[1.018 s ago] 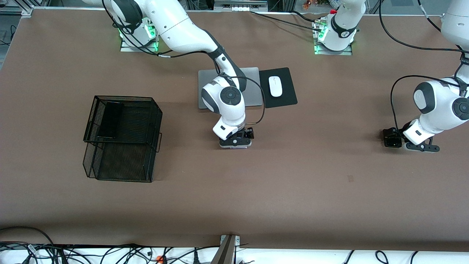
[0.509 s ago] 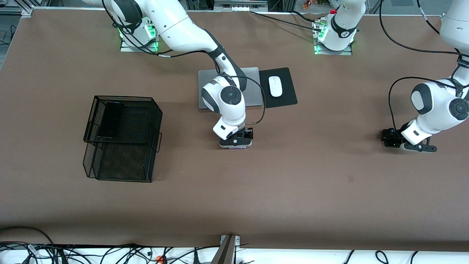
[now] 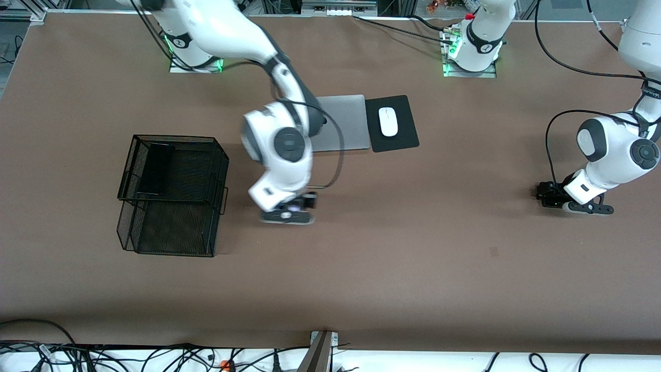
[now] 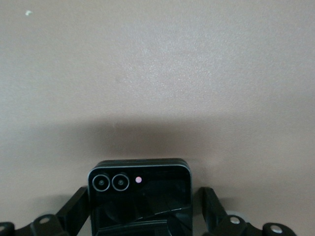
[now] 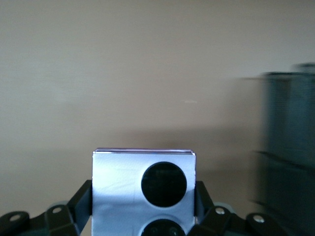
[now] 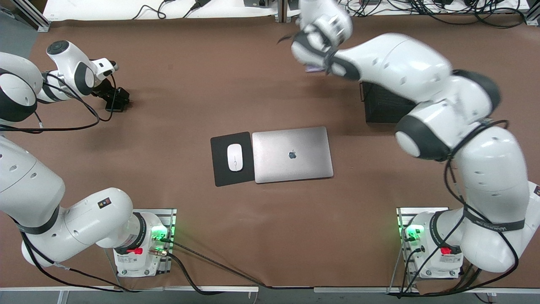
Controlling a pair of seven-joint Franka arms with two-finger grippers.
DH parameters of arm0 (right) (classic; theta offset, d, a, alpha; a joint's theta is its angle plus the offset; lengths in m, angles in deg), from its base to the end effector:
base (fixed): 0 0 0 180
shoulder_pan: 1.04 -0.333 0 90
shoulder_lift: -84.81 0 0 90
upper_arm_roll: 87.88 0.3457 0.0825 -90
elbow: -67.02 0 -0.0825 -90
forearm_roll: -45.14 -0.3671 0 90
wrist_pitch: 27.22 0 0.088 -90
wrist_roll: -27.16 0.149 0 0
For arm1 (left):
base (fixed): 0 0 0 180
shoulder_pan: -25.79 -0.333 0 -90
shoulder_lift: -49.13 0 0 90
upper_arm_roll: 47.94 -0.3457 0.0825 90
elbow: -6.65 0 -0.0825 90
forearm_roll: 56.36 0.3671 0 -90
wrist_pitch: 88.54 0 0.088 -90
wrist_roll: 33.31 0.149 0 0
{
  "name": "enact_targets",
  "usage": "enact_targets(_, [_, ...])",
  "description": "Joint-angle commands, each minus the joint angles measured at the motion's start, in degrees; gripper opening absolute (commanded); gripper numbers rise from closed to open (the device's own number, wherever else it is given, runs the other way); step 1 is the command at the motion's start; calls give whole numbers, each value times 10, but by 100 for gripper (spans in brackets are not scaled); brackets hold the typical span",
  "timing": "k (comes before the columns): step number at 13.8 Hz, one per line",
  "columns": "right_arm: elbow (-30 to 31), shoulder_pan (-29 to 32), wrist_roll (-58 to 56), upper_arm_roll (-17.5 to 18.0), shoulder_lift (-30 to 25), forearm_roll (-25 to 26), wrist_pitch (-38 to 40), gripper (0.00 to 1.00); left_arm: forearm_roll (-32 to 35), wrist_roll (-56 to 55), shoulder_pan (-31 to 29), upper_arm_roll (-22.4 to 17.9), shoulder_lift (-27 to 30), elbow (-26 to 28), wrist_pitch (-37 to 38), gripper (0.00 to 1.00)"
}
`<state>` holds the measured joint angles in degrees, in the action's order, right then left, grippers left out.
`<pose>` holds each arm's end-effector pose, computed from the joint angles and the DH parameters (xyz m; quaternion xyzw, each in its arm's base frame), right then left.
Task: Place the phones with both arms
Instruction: 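Place the white phone into the mesh organizer with the right gripper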
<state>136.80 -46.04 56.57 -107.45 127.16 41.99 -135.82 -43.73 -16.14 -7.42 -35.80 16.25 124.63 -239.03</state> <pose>0.6386 0.3815 0.3375 0.9960 -0.0034 0.0308 0.0835 0.5575 0.2134 0.1558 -0.9990 0.0449 -0.0078 0.0001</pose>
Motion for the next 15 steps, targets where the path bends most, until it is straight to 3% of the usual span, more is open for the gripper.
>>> enact_targets(1, [53, 17, -110, -39, -81, -1, 87, 1, -10, 16, -12, 7, -4, 2, -7, 100])
enact_targets(3, [105, 18, -149, -71, -126, -1, 111, 1, -10, 16, -13, 7, -5, 2, -7, 95])
enact_targets(6, [217, 18, -170, -100, -196, -1, 104, 1, -11, 12, -13, 7, -5, 2, -7, 37])
enact_targets(9, [329, 18, -170, -119, -244, -1, 76, 0, -11, 10, -13, 7, -5, 1, -6, 0])
enact_targets(15, [444, 17, -160, -121, -264, -9, -41, 0, -11, -9, -5, 12, 1, -15, 28, 0])
